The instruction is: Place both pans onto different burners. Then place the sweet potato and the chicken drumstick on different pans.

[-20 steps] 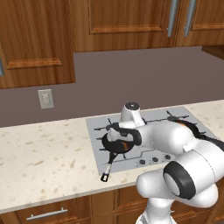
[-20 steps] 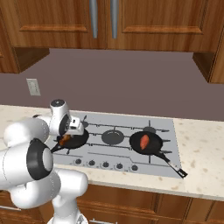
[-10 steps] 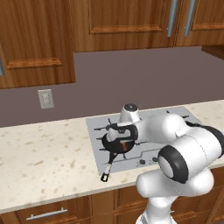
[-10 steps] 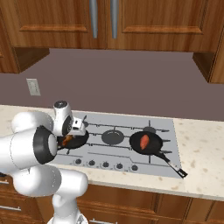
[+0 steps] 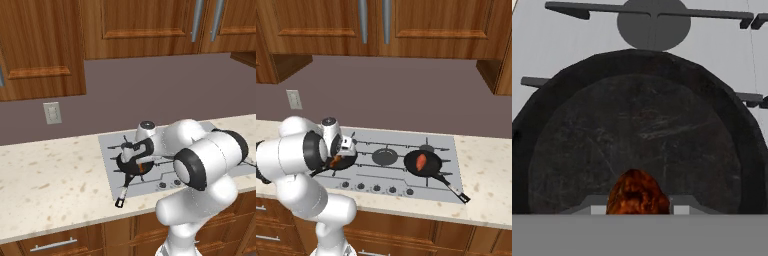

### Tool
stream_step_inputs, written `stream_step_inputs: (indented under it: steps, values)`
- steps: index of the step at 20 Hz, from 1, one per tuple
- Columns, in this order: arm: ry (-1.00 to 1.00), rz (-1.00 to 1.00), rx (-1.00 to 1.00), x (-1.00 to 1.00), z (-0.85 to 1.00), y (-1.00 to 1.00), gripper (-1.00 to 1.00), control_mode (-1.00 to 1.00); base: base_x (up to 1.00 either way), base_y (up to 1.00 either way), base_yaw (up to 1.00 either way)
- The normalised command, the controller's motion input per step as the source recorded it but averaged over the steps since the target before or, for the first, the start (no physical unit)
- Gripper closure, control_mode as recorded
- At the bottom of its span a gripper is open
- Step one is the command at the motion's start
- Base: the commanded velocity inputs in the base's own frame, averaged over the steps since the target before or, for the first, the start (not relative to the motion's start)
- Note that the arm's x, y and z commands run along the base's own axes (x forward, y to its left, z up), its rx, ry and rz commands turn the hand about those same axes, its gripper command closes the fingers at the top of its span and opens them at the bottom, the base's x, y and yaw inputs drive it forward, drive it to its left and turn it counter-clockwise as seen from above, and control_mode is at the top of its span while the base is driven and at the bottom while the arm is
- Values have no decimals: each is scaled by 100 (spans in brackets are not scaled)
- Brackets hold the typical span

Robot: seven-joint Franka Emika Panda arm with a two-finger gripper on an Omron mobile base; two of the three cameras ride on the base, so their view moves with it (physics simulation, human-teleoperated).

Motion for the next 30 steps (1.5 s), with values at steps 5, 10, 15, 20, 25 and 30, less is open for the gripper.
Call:
stream_step_inputs:
  steps: [5,10,15,20,25,30]
  values:
    - [0,0,0,20,-22,0,100,-100,0,0,0]
    - [0,0,0,17,-23,0,100,-100,0,0,0]
    - [0,0,0,15,-20,0,100,-100,0,0,0]
    - [0,0,0,-1,-4,0,-100,-100,0,0,0]
    - [-1,0,0,-11,13,-6,-100,-100,0,0,0]
    - [-5,0,0,-6,43,-4,-100,-100,0,0,0]
